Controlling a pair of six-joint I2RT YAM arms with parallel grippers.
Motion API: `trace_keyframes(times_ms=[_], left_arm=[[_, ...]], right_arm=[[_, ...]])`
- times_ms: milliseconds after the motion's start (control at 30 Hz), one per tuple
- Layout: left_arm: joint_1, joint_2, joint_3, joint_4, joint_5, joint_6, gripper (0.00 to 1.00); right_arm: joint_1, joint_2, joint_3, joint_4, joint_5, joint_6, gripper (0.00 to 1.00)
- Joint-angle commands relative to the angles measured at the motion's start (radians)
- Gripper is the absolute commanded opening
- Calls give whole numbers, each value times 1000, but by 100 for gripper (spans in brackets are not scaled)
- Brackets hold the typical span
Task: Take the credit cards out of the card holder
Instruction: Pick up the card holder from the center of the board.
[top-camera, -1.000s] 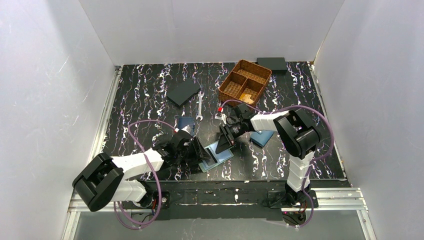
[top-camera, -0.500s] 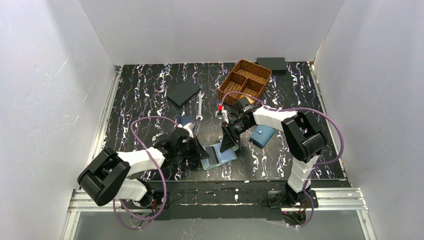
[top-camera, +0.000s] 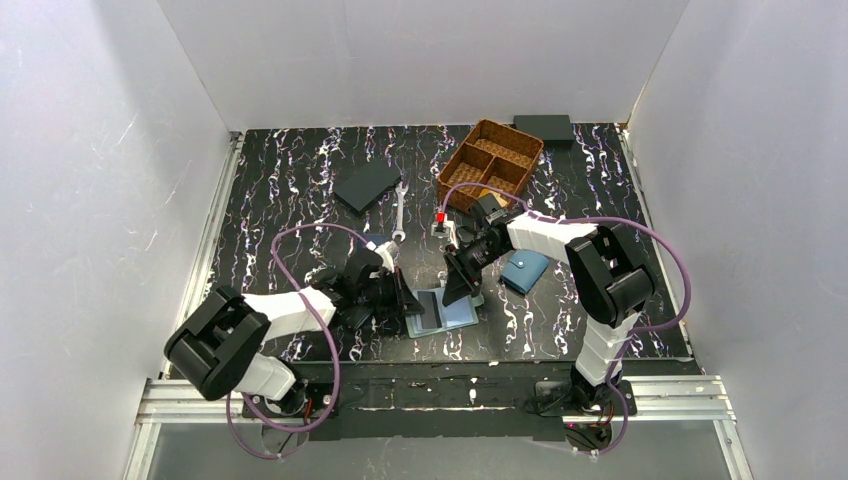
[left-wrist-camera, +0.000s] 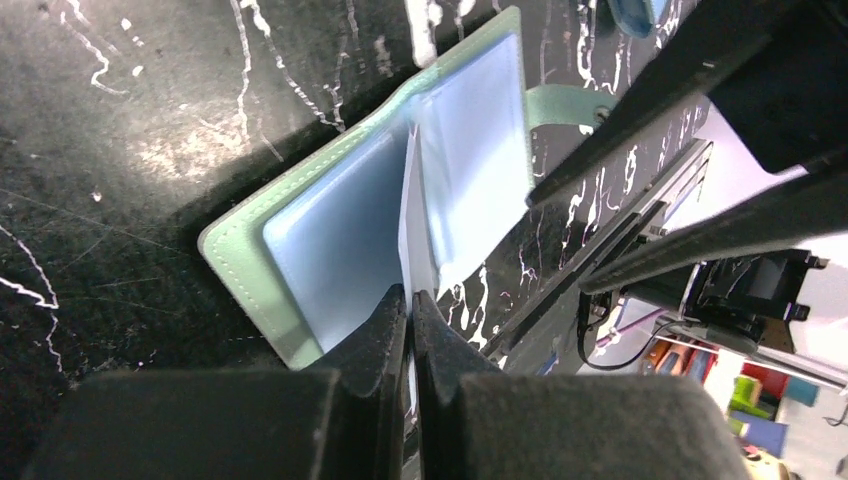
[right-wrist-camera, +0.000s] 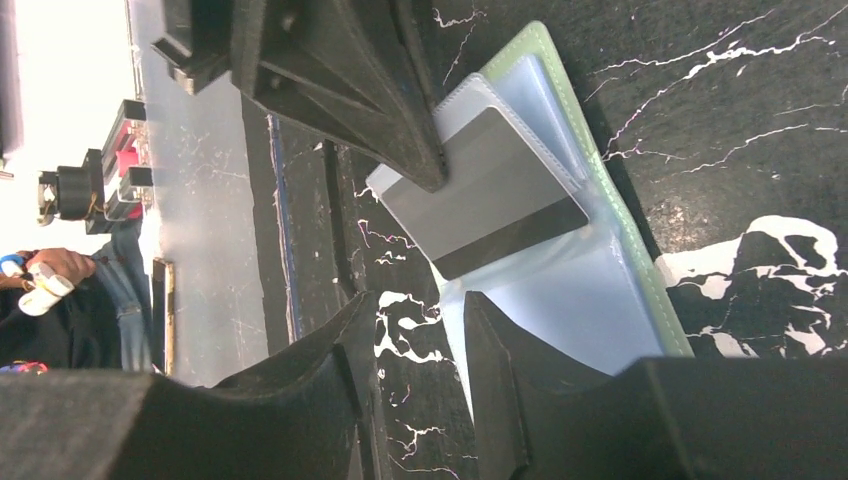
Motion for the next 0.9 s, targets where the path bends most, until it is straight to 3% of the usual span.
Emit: trace_keyframes(times_ms=[0,300,467,867], left_arm=[[5,-100,3,-27,-15,126,0],[5,-290,-20,-25,13,325,0],[5,-298,-21,2,69,316,0],[5,-333,-50,146,155,249,0]], right_arm=[[-4,-29,40,-28,2,-35,47],[-8,-76,50,-87,-44,-142,53],[-41,-97,68,-153,-139,-212,56],[-59,-89,43,-116,-274,-161,59]])
